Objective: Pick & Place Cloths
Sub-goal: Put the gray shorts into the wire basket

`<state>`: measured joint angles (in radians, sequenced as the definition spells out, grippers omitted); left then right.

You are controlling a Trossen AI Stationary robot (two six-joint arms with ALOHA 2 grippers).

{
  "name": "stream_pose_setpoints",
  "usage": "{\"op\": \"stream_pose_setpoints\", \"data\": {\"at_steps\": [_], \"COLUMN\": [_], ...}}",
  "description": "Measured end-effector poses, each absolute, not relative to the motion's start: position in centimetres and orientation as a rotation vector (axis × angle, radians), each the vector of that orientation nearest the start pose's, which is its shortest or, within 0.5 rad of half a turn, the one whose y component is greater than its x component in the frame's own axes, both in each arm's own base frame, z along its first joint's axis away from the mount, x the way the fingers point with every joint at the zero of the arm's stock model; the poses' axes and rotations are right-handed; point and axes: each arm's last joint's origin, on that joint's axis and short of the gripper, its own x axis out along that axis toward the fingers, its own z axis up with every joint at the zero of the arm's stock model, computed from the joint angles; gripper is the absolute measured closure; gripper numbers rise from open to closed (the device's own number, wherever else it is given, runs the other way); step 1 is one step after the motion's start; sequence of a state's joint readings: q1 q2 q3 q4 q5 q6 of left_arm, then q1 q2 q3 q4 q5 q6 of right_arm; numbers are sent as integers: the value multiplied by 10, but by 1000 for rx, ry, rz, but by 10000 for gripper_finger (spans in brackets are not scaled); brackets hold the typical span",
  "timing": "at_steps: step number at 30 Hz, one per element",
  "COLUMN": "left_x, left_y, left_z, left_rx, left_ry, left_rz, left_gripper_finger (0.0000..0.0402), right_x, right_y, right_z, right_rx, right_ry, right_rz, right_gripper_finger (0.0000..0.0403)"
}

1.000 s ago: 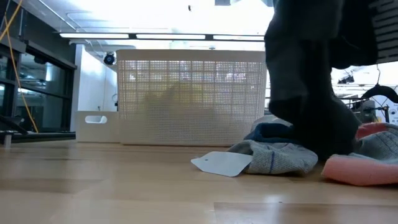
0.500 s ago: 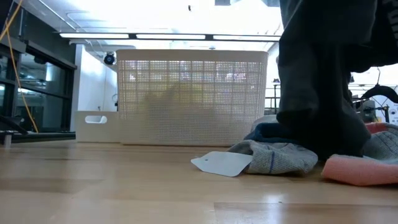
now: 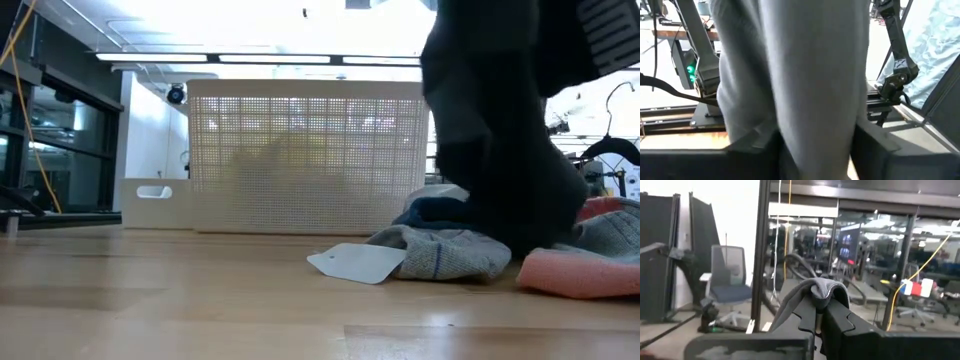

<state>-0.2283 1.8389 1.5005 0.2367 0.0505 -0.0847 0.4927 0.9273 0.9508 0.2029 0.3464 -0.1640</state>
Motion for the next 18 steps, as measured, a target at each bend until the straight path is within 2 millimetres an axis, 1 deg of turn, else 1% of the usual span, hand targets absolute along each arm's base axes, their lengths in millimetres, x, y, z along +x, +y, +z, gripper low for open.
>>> {"op": "stream_pose_setpoints", "data": {"at_steps": [3, 6, 7, 10, 13, 15, 18], "left_x": [425, 423, 420, 410, 397, 384, 366], "left_y": [-100, -100, -99, -96, -91, -86, -80], "left_z": [323, 321, 321, 329, 337, 346, 362], "left_rx": [-71, -37, -24, 8, 67, 108, 150], "left_ry": [123, 164, 188, 236, 297, 342, 362], "left_rz": [-274, -275, -274, -245, -184, -129, -58], "left_gripper_finger": [297, 372, 386, 391, 397, 397, 398], "right_x": [192, 207, 211, 216, 217, 217, 216], "right_y": [88, 90, 91, 92, 90, 89, 88], "right_z": [396, 389, 388, 386, 386, 386, 387], "right_rx": [-95, -109, -110, -109, -106, -103, -96], "right_ry": [-206, -194, -194, -198, -197, -195, -203], "right_rz": [111, 89, 82, 75, 45, 20, -2], "right_gripper_finger": [399, 399, 399, 399, 399, 399, 399]}}
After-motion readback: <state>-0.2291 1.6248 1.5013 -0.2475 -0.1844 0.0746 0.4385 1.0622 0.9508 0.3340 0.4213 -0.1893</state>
